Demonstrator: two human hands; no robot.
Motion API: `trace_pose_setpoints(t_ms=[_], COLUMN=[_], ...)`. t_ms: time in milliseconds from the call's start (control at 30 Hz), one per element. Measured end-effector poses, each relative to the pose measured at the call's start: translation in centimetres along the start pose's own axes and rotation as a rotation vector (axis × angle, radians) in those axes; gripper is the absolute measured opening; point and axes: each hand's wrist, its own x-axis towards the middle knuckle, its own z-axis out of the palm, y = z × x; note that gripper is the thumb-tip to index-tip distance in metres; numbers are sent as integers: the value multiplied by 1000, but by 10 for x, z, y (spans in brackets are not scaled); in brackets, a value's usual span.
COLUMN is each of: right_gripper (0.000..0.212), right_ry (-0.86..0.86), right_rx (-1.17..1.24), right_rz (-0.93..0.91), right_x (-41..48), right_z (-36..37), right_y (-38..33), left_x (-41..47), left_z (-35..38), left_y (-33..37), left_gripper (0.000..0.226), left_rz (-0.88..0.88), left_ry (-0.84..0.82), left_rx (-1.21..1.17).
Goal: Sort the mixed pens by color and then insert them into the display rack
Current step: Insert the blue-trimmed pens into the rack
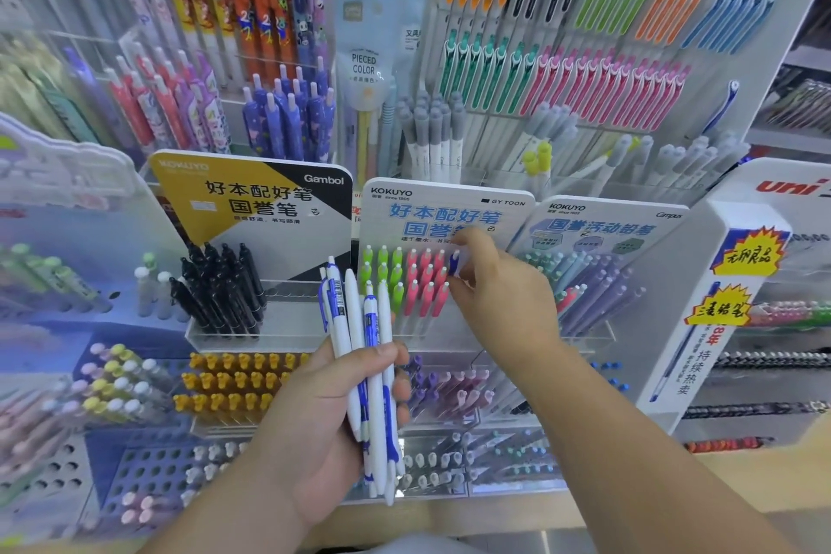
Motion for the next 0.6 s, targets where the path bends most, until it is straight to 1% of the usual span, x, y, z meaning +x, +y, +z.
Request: trace_pose_setpoints(t_ms=[100, 133, 167, 200, 267, 333, 400, 467, 533, 600], right_gripper=[23, 18, 14, 11, 13, 17, 19, 15, 10, 11], right_ry=[106, 128, 110, 51, -143, -264, -307, -322, -315, -287], right_rx=[123, 209, 331, 483, 791, 964, 1059, 1113, 1145, 1168], right_rz=[-58, -38, 22, 116, 329, 450, 485, 501, 539, 583], right_x=[-12, -17, -23, -28, -34, -38, -41, -44, -44, -44], right_z=[-16, -24, -33, -42, -58, -67, -71, -72, -76, -79], right_y=[2, -1, -6, -12, -24, -33, -37, -37, -35, -32], left_x=[1, 1, 2, 2, 4, 6, 7, 7, 7, 7], left_z=[4, 6, 8, 10, 14, 18, 23, 28, 32, 35], left_y=[-1, -1, -2, -2, -5, -9, -11, -12, -14, -15], left_gripper=[48, 48, 47, 48, 52, 52, 50, 47, 42, 39], left_rz=[-10, -14, -19, -24, -38, -52, -66, -74, -83, -93], left_ry=[-7, -13, -17, -21, -37, -52, -75, -103, -119, -135], left_rx=[23, 34, 47, 64, 105, 142, 171, 204, 213, 220])
